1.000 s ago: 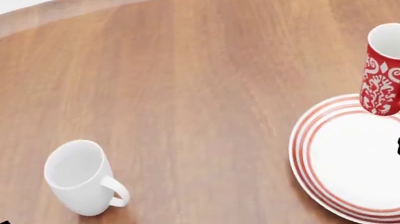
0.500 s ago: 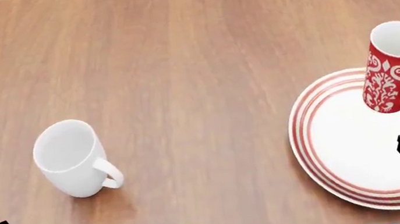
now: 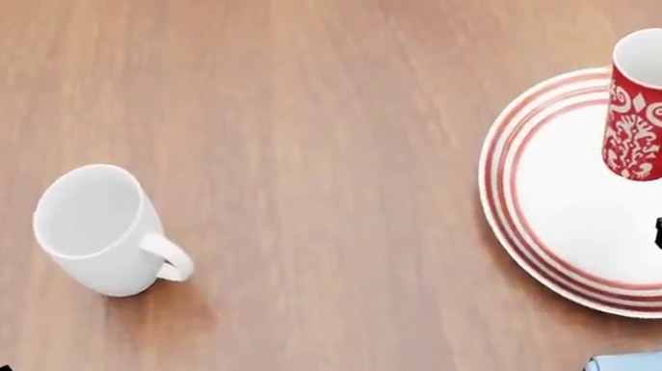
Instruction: Pick up the red mug and put it on the plate
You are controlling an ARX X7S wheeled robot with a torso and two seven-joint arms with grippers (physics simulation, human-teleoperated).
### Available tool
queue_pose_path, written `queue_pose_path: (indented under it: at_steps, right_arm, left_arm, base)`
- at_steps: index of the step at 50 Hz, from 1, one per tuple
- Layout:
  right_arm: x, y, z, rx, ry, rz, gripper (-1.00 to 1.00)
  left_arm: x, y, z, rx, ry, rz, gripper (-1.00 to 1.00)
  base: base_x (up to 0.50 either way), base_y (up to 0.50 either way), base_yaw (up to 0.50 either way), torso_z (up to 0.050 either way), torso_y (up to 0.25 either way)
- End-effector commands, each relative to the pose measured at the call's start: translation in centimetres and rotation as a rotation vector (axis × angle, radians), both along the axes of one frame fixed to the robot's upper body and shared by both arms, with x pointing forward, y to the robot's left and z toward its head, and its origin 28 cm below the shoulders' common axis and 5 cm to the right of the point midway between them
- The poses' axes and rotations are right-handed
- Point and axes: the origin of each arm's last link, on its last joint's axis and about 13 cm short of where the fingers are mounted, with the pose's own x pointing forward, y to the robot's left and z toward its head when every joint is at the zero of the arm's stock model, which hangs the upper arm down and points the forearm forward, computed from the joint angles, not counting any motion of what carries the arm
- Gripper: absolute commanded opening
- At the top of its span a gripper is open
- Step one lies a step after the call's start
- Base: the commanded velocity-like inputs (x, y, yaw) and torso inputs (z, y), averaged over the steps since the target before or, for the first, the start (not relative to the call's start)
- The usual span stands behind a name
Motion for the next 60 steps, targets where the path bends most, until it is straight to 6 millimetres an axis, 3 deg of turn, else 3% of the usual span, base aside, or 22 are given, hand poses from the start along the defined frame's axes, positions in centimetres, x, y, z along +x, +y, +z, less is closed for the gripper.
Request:
queue_pose_path:
  at_steps: [1, 21, 60]
  right_arm:
    - [0.1, -0.1, 0.3, -0.003, -0.016, -0.004, -1.00]
    - [-0.1, 0.0, 0.3, 0.009, -0.023, -0.002, -1.00]
    - [1.1, 0.2, -1.2, 0.021, -0.009, 0.010, -1.00]
  left_arm:
    - [0.0, 0.0, 0.0, -0.001, -0.001, 0.000, 1.00]
    - [0.0, 0.0, 0.1, -0.003, -0.004, -0.002, 1.00]
    - [0.0, 0.1, 0.1, -0.017, -0.008, -0.016, 1.00]
  base:
    - [0.00, 0.00, 0.00, 0.009, -0.113]
    - [0.00, 0.00, 0.00, 0.008, -0.113]
    - [0.00, 0.00, 0.00, 0.000, -0.001]
